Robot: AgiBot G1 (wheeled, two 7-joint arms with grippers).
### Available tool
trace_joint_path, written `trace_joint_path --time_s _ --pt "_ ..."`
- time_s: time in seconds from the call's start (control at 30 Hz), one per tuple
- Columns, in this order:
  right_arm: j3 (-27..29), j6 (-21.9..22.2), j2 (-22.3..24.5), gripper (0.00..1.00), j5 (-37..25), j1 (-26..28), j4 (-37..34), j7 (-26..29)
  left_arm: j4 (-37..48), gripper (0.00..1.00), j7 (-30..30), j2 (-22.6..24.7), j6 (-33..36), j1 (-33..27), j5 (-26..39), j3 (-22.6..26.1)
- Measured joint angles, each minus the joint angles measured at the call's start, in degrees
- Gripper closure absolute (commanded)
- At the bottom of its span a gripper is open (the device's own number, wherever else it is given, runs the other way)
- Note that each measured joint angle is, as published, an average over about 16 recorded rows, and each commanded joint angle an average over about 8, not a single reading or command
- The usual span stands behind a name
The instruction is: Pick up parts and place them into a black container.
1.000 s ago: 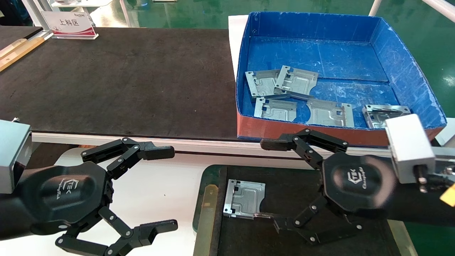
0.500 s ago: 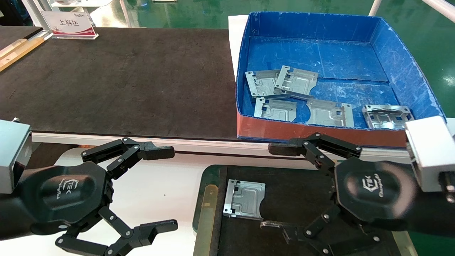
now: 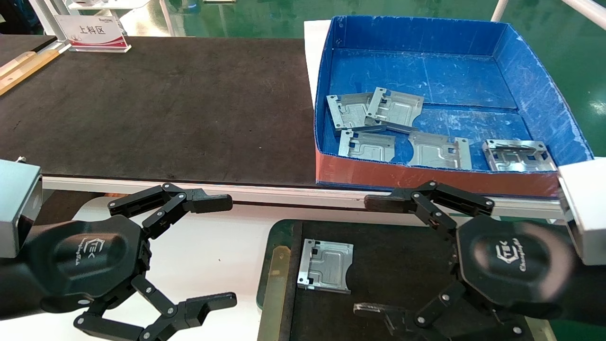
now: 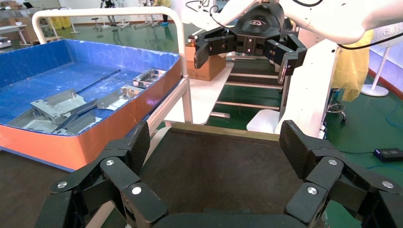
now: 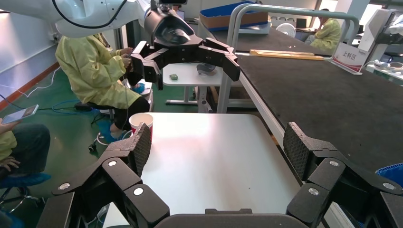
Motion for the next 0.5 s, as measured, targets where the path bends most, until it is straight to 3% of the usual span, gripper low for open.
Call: trace_joint_path --time_s 0.5 --pt "-0.3 0.0 -0.1 0.00 0.0 0.2 -0.3 -0.2 0.0 0.00 0.0 0.0 0.0 0.0 0.0 0.0"
